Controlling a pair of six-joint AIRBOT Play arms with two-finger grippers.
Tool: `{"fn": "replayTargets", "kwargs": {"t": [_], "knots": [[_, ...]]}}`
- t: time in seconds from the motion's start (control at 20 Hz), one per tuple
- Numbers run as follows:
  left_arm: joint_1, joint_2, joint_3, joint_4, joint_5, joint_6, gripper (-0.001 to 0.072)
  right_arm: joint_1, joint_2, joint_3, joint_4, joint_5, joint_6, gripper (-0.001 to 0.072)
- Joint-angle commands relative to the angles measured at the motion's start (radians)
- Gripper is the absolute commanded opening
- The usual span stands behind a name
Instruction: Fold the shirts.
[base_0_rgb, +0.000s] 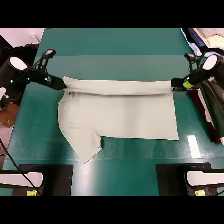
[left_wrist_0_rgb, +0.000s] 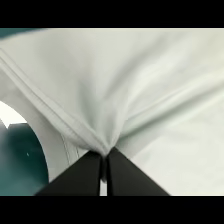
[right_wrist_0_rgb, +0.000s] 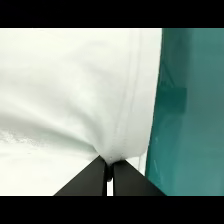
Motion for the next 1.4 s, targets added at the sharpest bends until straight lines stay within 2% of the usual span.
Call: {"fn": "replayTargets", "kwargs": {"t": [0.0,0.1,0.15,0.2,0.25,0.3,0.45,0.5,0.6,0.75,0.9,1.0,1.15,1.35], "knots": [[-0.001,-0.004,-0.064,0.031,-0.050,-0.023,0.0026,0.004,0.046,-0.146,0.031,-0.051,-0.001,0.0018],[-0.001,-0.004,-0.086,0.032,-0.050,-0.043,0.0028,0.012,0.060,-0.196,0.032,-0.073,0.000,0.0019],[-0.001,-0.003,-0.085,0.032,-0.050,-0.073,0.0144,0.014,0.061,-0.209,0.059,-0.072,-0.002,0.0023],[-0.001,-0.003,-0.085,0.032,-0.050,-0.103,0.0429,0.014,0.061,-0.217,0.088,-0.072,-0.002,0.0097],[-0.001,-0.003,-0.085,0.033,-0.053,-0.123,0.0666,0.014,0.061,-0.217,0.118,-0.071,-0.002,0.0270],[0.000,-0.003,-0.083,0.035,-0.067,-0.137,0.0681,0.008,0.064,-0.215,0.151,-0.061,-0.002,0.0343],[0.007,0.006,-0.037,0.180,-0.207,-0.245,0.0671,-0.019,0.115,-0.201,0.160,0.035,-0.026,0.0343],[0.025,0.025,-0.036,0.191,-0.259,-0.267,0.0608,-0.039,0.151,-0.201,0.162,0.087,-0.048,0.0342],[0.077,0.095,-0.094,0.150,-0.298,-0.285,0.0610,-0.082,0.227,-0.202,0.163,0.188,-0.072,0.0341],[0.127,0.270,-0.330,0.112,-0.269,-0.340,0.0610,-0.124,0.332,-0.202,0.162,0.246,-0.077,0.0339],[0.127,0.428,-0.591,0.037,-0.251,-0.366,0.0610,-0.130,0.402,-0.202,0.163,0.193,-0.077,0.0338],[0.127,0.504,-0.723,-0.016,-0.190,-0.391,0.0610,-0.129,0.422,-0.201,0.163,0.170,-0.077,0.0337],[0.127,0.538,-0.826,-0.074,-0.146,-0.412,0.0610,-0.129,0.421,-0.201,0.163,0.175,-0.077,0.0337],[0.089,0.536,-0.849,-0.093,-0.089,-0.413,0.0610,-0.127,0.421,-0.201,0.163,0.174,-0.077,0.0337]]}}
